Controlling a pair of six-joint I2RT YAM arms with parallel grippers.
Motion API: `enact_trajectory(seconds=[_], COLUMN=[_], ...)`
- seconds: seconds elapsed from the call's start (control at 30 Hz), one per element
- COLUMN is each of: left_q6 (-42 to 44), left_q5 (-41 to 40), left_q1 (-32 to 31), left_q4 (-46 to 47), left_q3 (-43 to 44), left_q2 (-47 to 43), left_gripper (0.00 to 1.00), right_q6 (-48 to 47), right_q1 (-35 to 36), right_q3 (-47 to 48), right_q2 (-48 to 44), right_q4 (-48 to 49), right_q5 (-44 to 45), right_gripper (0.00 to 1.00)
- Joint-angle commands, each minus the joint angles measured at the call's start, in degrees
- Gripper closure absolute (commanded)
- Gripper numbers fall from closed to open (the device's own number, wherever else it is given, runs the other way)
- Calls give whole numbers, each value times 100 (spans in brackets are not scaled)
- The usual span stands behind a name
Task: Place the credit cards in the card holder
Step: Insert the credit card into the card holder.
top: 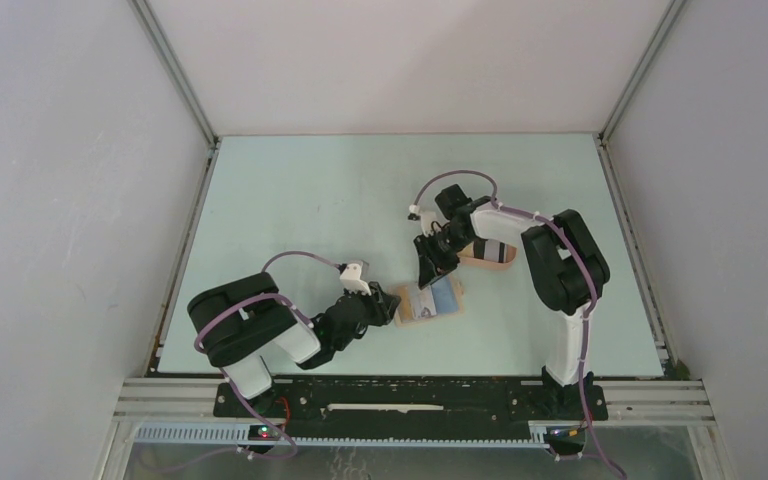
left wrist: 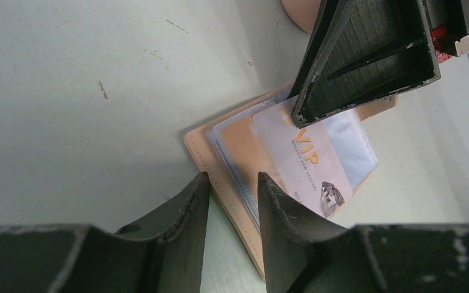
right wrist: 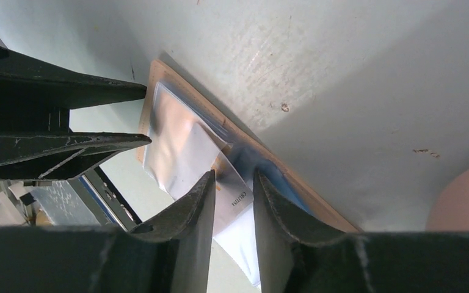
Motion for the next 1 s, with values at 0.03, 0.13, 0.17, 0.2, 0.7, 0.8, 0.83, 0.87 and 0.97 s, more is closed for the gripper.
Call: enact_trajectory(seconds=[0.03, 0.13, 0.17, 0.2, 0.7, 0.8, 0.83, 0.87, 0.97], left_q6=[100, 111, 118, 119, 146, 155, 155, 155, 155], left_q5=[202, 220, 224, 235, 261, 272, 273, 271, 281], left_q1=[-44, -40, -38, -38, -38, -38, -40, -38, -38], left_q4=[165, 212, 218, 231, 364, 366, 374, 392, 429], left_q3=[230, 235, 236, 236, 181, 184, 180, 166, 161], left_q2=[63, 93, 98, 109, 120, 128, 126, 127, 144], left_gripper=[60, 60, 60, 60, 60, 60, 60, 60, 60], right_q6=[-328, -447, -479, -536, -1325, -1352, -1337, -1311, -1275], right_q1=[144, 144, 144, 144, 161, 176, 183, 187, 222], right_q3=[82, 65, 71, 69, -92, -112, -111, -111, -104], right_q2=[-437, -598, -633, -668, -1276, -1092, -1007, -925, -708], right_q4=[-84, -110, -123, -143, -676, -787, -795, -804, -828], right_q5=[237, 384, 434, 469, 1135, 1207, 1247, 1287, 1404], right_gripper=[58, 53, 52, 51, 80, 85, 85, 86, 86])
